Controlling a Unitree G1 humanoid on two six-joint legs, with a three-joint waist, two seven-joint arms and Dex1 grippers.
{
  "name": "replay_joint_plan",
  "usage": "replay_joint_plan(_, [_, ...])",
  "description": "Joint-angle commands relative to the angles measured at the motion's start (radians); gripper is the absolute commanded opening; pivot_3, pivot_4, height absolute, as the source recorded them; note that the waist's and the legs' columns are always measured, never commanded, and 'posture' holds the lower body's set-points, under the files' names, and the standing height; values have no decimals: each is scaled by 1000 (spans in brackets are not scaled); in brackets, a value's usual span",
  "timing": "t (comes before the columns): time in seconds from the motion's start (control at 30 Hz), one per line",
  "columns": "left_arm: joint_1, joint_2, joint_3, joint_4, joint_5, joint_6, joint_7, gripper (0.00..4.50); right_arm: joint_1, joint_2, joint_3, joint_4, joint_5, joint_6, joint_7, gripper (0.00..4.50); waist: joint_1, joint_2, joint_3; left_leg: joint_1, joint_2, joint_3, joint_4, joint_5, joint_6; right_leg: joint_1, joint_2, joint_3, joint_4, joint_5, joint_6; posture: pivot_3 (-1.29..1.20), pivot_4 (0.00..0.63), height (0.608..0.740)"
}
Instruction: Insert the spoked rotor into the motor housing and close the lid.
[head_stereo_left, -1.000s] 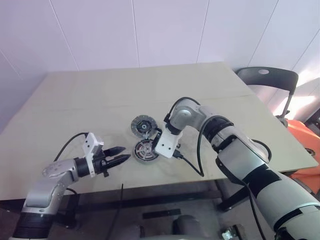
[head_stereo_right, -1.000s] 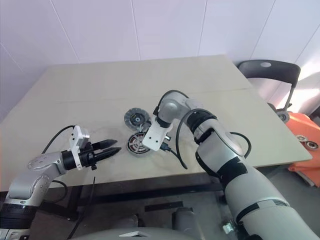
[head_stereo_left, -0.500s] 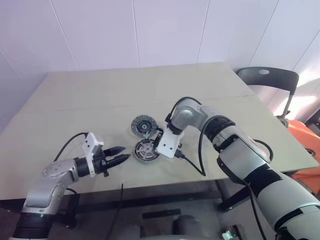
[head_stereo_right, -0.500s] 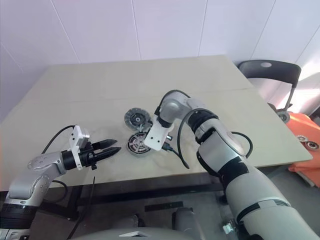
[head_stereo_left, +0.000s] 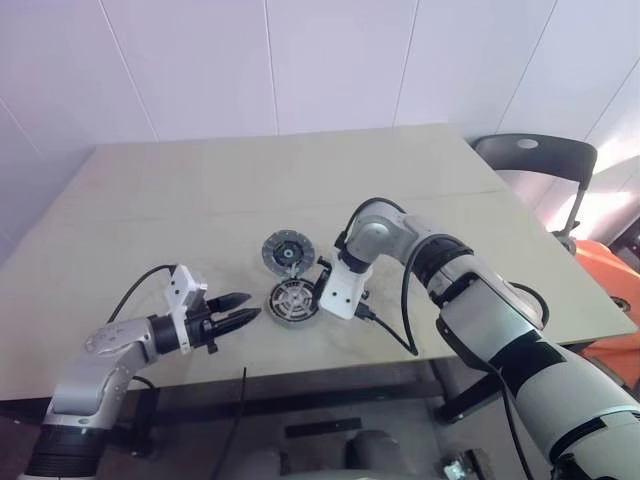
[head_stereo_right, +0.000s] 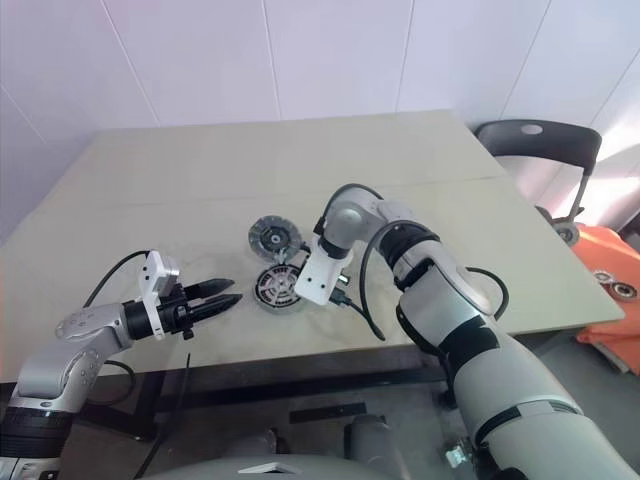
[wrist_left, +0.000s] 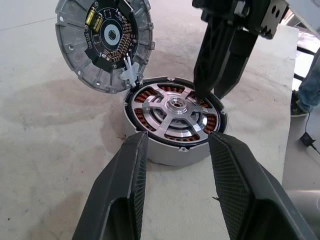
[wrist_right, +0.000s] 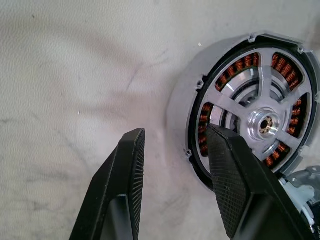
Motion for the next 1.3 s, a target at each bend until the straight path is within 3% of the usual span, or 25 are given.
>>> replay_joint_plan(0.03, [-5,4,16,-34,-12,-1,1,2071,-6,10,-5,-16,13,0,-8,1587,-1,0,0,0,0,0,0,0,0,0,0,0,0,0,0,0,0,740])
replay_joint_plan(0.17, [-2,4,19,-37,-12,0,4,2071,-2,16,-6,-19,22,-3,-11,364,0,-1,-1,0,0,0,0,0,0,0,0,0,0,0,0,0,0,740])
replay_joint_plan(0.23, [-3,4,19,-37,-12,0,5,2071,-2,19,-7,-20,22,-3,-15,67,-1,-1,0,0,0,0,0,0,0,1,0,0,0,0,0,0,0,740])
replay_joint_plan(0.57, [-9,-4,13,-29,-9,-6,5,2071,-22,25,-8,-29,8,10,-45,53,-1,-1,0,1,0,0,0,0,0,1,0,0,1,0,0,0,0,740])
replay_joint_plan(0.93, [-32,-15,4,-11,-1,-10,-1,2071,-108,-11,49,39,-143,120,-165,53,1,0,0,-1,0,0,0,0,-1,-1,0,0,1,0,0,0,0,740])
replay_joint_plan(1.3, [-36,-16,0,-3,1,-12,-7,2071,-127,-69,87,87,-202,140,-161,53,9,0,0,0,-2,-1,2,0,0,1,-1,0,1,0,0,0,0,740])
